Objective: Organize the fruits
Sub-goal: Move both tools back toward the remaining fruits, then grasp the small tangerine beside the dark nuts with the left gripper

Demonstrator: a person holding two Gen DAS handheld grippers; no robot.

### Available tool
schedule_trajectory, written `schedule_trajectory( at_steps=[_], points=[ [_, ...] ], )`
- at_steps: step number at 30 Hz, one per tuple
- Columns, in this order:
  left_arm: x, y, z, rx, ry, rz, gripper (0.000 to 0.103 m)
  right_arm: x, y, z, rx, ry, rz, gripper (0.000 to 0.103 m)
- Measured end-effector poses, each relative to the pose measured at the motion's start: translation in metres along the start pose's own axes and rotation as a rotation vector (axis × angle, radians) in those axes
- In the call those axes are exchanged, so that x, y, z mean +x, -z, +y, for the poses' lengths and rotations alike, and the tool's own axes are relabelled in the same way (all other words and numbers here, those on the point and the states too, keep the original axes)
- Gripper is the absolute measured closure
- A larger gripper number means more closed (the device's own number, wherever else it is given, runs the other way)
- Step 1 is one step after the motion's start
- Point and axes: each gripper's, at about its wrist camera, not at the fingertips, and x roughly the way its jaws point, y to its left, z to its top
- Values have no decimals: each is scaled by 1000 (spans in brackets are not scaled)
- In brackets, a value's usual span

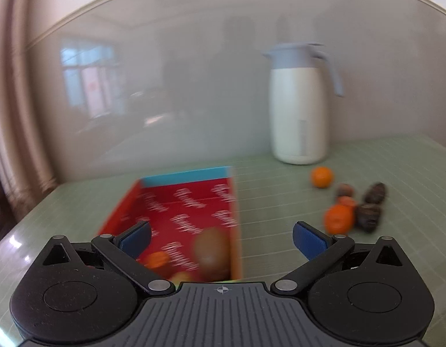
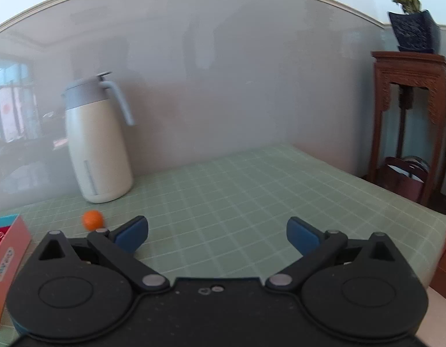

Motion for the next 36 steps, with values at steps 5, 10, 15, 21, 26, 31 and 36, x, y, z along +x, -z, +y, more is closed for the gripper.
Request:
schedule_trajectory(
  at_steps=[5, 10, 15, 21, 26, 31, 36],
  points=[
    [18, -7, -43, 78, 44, 18, 0, 0, 0, -31, 59, 43, 1, 0],
    [40, -9, -69, 104, 81, 46, 0, -2, 1, -52, 96, 72, -3, 0],
    [53, -13, -84, 108, 155, 56, 0, -3, 2, -61, 100, 85, -6, 0],
    [70, -11, -95, 105, 173, 63, 17, -3, 1, -65, 111, 80, -2, 0],
    [79, -13, -94, 78, 204, 98, 34, -1, 0, -63, 107, 71, -1, 0],
    [89, -12, -97, 68, 227, 136, 34, 0, 0, -61, 93, 64, -3, 0],
    [91, -11, -101, 65, 228, 132, 34, 1, -1, -62, 87, 87, -10, 0]
  ],
)
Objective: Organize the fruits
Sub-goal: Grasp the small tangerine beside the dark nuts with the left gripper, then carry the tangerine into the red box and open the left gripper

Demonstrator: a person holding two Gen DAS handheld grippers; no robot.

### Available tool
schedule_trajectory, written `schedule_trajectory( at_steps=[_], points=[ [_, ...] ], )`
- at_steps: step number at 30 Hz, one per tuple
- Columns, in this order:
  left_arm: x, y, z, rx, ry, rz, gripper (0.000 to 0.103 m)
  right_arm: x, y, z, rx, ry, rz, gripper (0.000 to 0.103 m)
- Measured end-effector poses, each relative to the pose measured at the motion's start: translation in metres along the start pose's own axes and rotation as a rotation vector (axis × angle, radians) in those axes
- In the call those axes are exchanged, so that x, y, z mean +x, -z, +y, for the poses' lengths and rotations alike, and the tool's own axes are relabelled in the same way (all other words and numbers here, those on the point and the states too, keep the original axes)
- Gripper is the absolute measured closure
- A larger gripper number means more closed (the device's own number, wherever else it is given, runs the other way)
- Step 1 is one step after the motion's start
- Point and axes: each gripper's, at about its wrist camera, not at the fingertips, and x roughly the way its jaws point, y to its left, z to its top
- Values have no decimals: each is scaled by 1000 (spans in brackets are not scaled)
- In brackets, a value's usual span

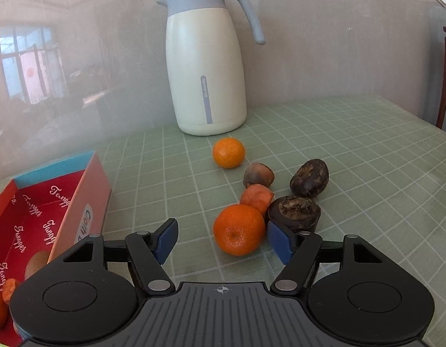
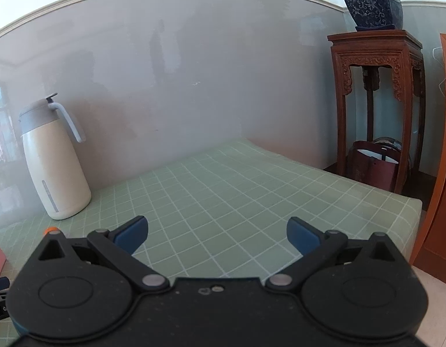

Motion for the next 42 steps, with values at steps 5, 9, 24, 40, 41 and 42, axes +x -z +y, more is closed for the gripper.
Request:
schedule_trajectory(
  at_steps=[5, 9, 24, 40, 41, 42],
  points=[
    [4, 0, -2, -4, 18, 19, 58, 1, -1, -2, 2, 43, -5, 0],
    [5, 1, -5, -5, 14, 24, 63, 1, 0, -1, -3, 53, -6, 0],
    [-13, -1, 12, -57, -4, -35, 64, -3, -2, 9, -38, 98, -49, 0],
    [-61, 5, 92, -153, -219, -141, 64, -3, 4, 51, -98, 14, -34, 0],
    [-64, 6, 99, -161, -237, -141, 64, -4, 4, 55, -104, 5, -32, 0],
    [-66, 8, 106, -169, -255, -140, 64, -4, 5, 58, -109, -4, -32, 0]
  ],
)
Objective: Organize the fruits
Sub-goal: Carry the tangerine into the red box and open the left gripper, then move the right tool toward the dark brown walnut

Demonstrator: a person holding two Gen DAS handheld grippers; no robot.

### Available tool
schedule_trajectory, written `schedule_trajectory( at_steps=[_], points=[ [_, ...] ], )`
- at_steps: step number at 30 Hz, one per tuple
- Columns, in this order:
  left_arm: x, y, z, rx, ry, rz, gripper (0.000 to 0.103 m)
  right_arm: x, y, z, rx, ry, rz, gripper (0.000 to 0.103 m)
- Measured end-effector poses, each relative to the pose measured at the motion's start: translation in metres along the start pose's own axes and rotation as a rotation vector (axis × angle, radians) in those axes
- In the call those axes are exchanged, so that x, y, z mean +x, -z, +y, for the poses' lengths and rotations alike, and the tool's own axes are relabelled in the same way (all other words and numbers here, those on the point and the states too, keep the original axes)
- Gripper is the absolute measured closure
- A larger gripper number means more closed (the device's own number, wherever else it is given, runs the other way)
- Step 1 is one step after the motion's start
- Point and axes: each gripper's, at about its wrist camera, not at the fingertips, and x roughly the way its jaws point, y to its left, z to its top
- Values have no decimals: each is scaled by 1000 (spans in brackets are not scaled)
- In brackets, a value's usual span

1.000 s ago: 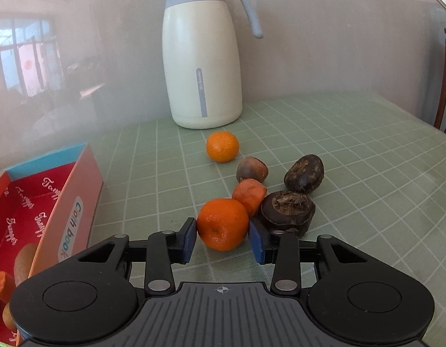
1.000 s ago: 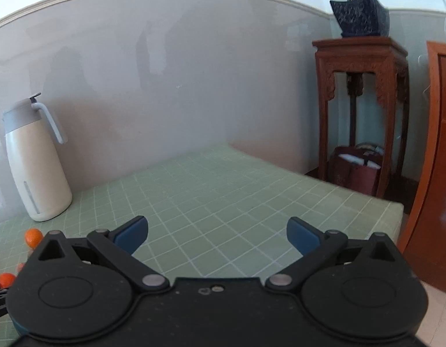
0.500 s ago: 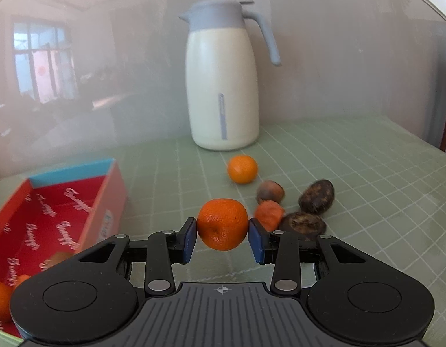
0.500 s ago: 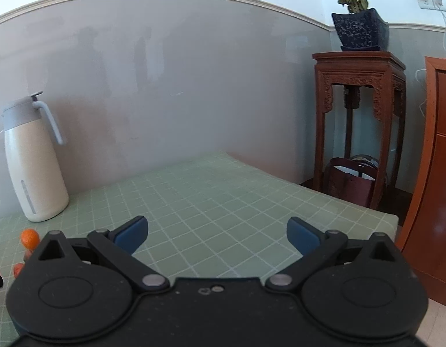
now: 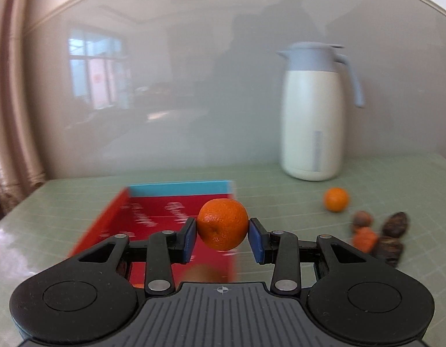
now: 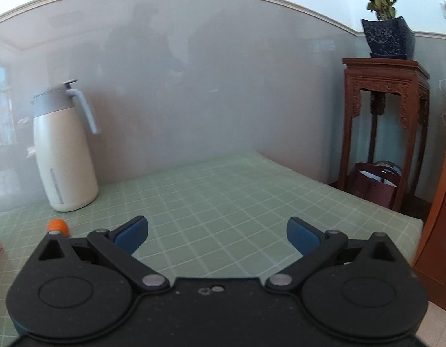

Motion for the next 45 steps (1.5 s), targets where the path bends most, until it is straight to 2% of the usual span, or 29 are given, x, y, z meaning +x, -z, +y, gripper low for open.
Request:
schedule_trajectory(
  at_steps=[6, 14, 24, 30, 36, 37, 39, 40, 41, 43, 45],
  points=[
    [0, 2, 46, -39, -81, 11, 64, -2, 2, 23, -29, -49, 3, 0],
    [6, 9, 84, -70, -132, 55, 64, -3, 3, 51, -54, -102, 7, 0],
    [18, 17, 115, -135, -112, 145, 64, -7, 5, 80, -82, -153, 11, 0],
    [18, 25, 113, -129, -101, 177, 64, -8, 5, 89, -91, -173, 12, 0],
    [13, 24, 118, -152, -80, 166, 62, -9, 8, 98, -106, -183, 10, 0],
    [11, 24, 119, -157, -71, 158, 57, -10, 8, 97, -106, -183, 10, 0],
    [5, 23, 120, -172, -38, 135, 40, -10, 8, 97, -106, -182, 12, 0],
    [1, 22, 119, -165, -60, 111, 17, -10, 9, 97, -106, -182, 13, 0],
    [-4, 21, 116, -149, -98, 75, 2, -10, 9, 96, -106, -182, 14, 0],
    [-12, 19, 113, -123, -111, 24, 0, -10, 9, 95, -108, -179, 15, 0],
    [-15, 19, 112, -124, -91, 22, 0, -10, 9, 94, -110, -175, 14, 0]
  ],
)
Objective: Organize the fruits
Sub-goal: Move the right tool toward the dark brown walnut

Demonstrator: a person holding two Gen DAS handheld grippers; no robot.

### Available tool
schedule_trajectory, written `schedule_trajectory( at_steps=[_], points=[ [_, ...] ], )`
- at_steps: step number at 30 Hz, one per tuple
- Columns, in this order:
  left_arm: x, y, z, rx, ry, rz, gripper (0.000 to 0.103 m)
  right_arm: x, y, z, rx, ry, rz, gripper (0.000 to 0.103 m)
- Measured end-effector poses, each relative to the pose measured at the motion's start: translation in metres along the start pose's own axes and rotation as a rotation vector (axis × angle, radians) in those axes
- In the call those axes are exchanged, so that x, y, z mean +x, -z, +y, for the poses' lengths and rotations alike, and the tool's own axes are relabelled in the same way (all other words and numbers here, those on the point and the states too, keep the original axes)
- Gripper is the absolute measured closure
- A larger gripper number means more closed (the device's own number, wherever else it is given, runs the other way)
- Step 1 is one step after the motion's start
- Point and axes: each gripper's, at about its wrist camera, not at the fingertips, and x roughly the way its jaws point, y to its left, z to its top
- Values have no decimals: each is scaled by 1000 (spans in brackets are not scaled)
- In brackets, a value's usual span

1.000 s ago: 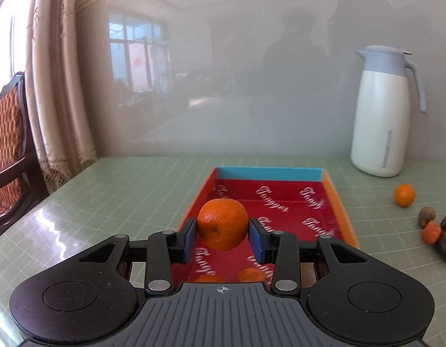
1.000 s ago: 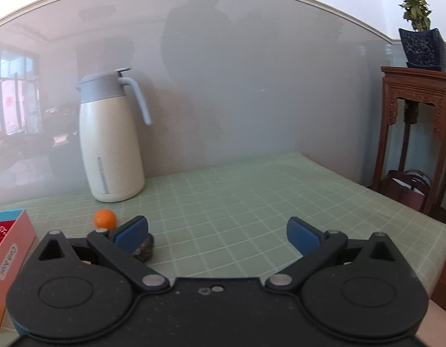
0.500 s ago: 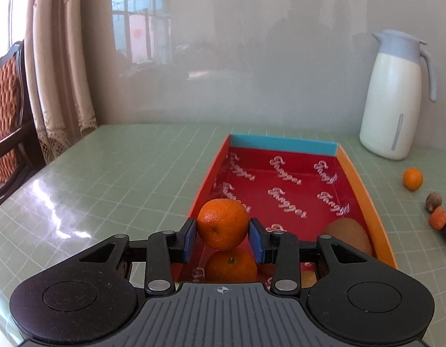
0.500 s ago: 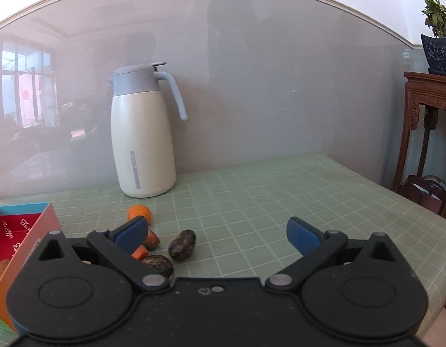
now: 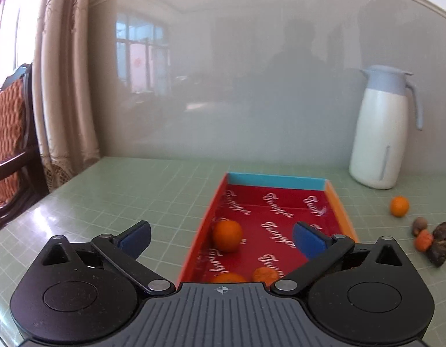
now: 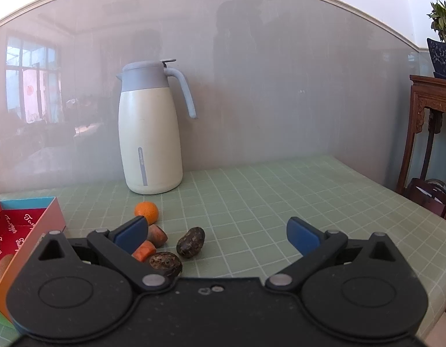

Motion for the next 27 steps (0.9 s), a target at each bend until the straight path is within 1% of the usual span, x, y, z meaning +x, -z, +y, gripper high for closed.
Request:
schedule_trajectory(
  at_steps=[3, 6, 9, 14, 19, 21, 22, 25, 27],
  points=[
    [-2, 0, -1, 3, 3, 9, 0, 0, 1, -3, 3, 3, 5, 0],
    [-15, -1, 5, 3, -3, -18, 0, 1, 1, -5, 1, 7, 7, 0],
    [-22, 0, 14, -14, -31, -18, 0, 2, 2, -8, 0, 10, 15, 0],
    [-38, 2, 43, -88, -95, -11, 0, 4, 3, -8, 1, -5, 26, 1],
    [-50, 7, 66, -139, -176, -21, 0, 8, 6, 4, -34, -51, 49, 8],
    [-55, 9, 74, -150, -211, -23, 0, 10, 7, 8, -41, -75, 61, 11],
    [-57, 10, 78, -153, -228, -25, 0, 11, 7, 11, -45, -85, 69, 15],
    [-63, 13, 90, -162, -269, -37, 0, 19, 10, 16, -38, -123, 112, 21],
    [-68, 15, 97, -166, -292, -52, 0, 25, 12, 19, -34, -136, 142, 23]
  ],
)
